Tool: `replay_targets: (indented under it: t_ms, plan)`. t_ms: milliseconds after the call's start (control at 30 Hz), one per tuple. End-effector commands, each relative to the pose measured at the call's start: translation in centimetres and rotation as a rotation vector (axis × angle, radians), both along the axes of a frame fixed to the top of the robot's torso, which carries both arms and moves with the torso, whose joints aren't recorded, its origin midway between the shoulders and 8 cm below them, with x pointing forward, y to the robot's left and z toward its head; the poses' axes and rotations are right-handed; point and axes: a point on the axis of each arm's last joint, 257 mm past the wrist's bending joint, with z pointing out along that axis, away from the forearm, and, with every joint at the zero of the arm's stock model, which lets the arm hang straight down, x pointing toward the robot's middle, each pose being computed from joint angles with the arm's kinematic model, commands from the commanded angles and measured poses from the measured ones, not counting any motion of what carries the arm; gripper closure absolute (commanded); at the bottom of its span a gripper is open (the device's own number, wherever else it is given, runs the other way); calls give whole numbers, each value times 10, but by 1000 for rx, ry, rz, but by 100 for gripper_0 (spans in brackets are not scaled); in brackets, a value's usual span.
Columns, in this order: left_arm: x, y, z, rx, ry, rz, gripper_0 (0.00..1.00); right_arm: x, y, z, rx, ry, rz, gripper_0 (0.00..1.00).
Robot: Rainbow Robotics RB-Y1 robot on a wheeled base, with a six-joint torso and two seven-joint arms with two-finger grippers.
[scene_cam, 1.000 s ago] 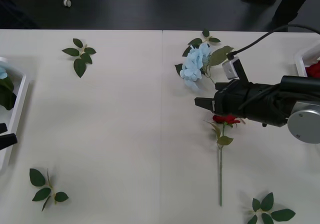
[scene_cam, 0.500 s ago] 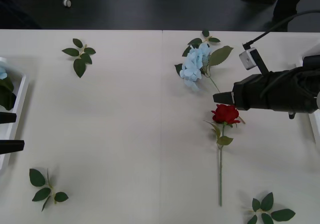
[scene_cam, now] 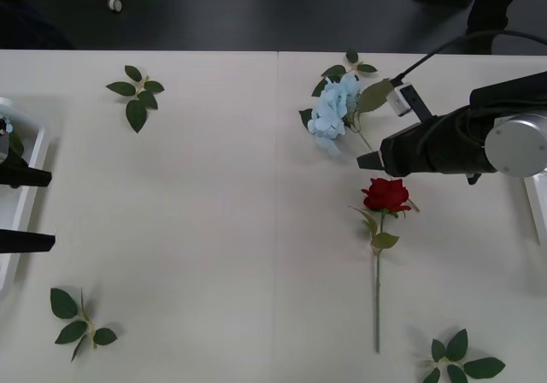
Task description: Put the red flowers into the right box and the blue flowers into the left box
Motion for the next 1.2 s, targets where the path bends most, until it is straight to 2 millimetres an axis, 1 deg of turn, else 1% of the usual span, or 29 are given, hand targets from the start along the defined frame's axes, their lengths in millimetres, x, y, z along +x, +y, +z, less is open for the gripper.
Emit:
replay_targets:
  t_ms: [33, 67, 233, 267, 400, 600, 733, 800, 833, 867, 900, 933, 967, 1200]
  plan:
    - [8, 6, 9, 35, -91, -94, 0, 12, -11, -5, -15, 10, -57, 0]
    - [11, 7, 9, 32, -112, -117, 0, 15, -13, -7, -28, 5, -62, 0]
    - [21, 8, 9, -42, -82, -108, 0, 27, -12, -24, -53, -2, -81, 0]
    - [24, 7, 10, -64, -73, -106, 0, 30, -8, -27, -55, -5, -82, 0]
    - [32, 4, 12, -85, -63, -113, 0, 39, -1, -34, -50, 1, -95, 0]
    - [35, -7, 14, -96, -72, -133, 0, 49, 16, -43, -30, 19, -108, 0]
    - [35, -7, 14, -96, -72, -133, 0, 53, 24, -46, -32, 16, -105, 0]
    - [35, -7, 14, -96, -72, -133, 0, 53, 24, -47, -36, 15, -104, 0]
    - [35, -7, 14, -96, -72, -133, 0, 54, 23, -47, -42, 11, -102, 6]
    - [35, -7, 14, -96, -72, -133, 0, 54, 23, -47, -43, 10, -101, 28]
    - [35, -7, 14, -96, -72, -133, 0, 52, 22, -49, -56, 20, -97, 62]
    - [35, -7, 14, -96, -72, -133, 0, 50, 21, -51, -66, 27, -94, 92]
    - [35, -7, 14, -96, -72, -133, 0, 50, 20, -51, -72, 29, -92, 100]
    - [35, -7, 14, -96, -72, -133, 0, 48, 15, -54, -106, 36, -85, 100]
